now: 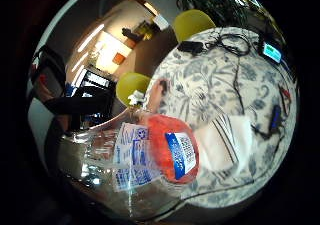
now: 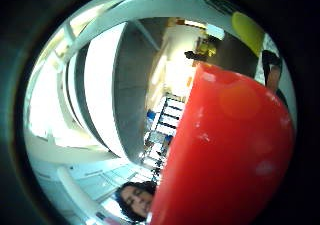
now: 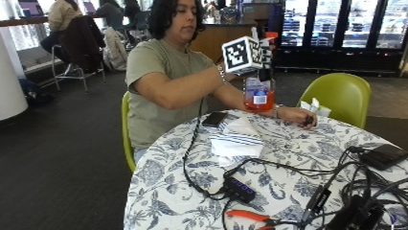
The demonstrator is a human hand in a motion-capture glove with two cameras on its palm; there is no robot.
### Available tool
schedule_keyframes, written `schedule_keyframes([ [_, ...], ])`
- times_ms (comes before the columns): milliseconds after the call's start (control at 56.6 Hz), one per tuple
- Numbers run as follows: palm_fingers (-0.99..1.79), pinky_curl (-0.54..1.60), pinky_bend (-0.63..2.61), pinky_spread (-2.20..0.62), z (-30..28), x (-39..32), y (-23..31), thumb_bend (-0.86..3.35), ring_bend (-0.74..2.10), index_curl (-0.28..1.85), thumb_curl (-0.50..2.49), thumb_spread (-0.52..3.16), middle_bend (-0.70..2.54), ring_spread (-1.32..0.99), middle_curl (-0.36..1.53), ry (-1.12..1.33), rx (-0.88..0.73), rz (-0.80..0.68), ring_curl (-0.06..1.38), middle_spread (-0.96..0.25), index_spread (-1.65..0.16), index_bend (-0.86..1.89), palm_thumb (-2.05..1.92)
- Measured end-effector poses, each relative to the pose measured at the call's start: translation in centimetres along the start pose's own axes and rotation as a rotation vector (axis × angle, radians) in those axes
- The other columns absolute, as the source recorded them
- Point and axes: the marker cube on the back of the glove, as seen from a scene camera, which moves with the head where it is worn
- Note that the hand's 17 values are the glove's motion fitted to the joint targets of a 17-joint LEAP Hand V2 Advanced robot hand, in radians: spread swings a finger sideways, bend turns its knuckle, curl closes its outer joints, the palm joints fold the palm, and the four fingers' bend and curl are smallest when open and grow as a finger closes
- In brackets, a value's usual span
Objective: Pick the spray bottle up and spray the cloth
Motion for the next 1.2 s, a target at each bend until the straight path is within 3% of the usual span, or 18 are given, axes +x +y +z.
schedule_keyframes([
  [389,1.32,0.44,0.51,-0.24,9.5,9.8,0.1,-0.03,0.66,0.67,0.86,0.49,0.54,-0.16,0.58,-0.054,0.036,0.022,0.49,-0.17,-0.28,0.20,0.96],
  [919,1.33,0.43,0.50,-0.26,11.4,11.5,-4.1,-0.03,0.65,0.67,0.86,0.44,0.55,-0.19,0.57,-0.029,0.074,0.006,0.49,-0.18,-0.29,0.22,0.95],
  [1061,1.32,0.43,0.52,-0.26,10.8,12.5,-2.6,-0.04,0.63,0.67,0.85,0.47,0.57,-0.18,0.58,0.062,-0.092,0.008,0.48,-0.17,-0.29,0.19,0.92],
  [1114,1.18,0.42,0.46,-0.20,10.0,12.9,-1.4,-0.07,0.63,0.62,0.79,0.67,0.56,-0.16,0.57,0.165,-0.145,0.020,0.47,-0.15,-0.28,0.13,0.81],
  [1131,0.82,0.40,0.39,-0.11,9.7,12.9,-1.0,-0.15,0.54,0.61,0.73,0.71,0.46,-0.13,0.53,0.201,-0.156,0.023,0.44,-0.12,-0.29,0.14,0.66],
  [1202,0.62,0.42,0.38,-0.01,8.1,13.2,0.9,-0.10,0.51,0.59,0.65,0.80,0.38,-0.10,0.51,0.349,-0.199,0.003,0.46,-0.08,-0.29,0.11,0.58],
])
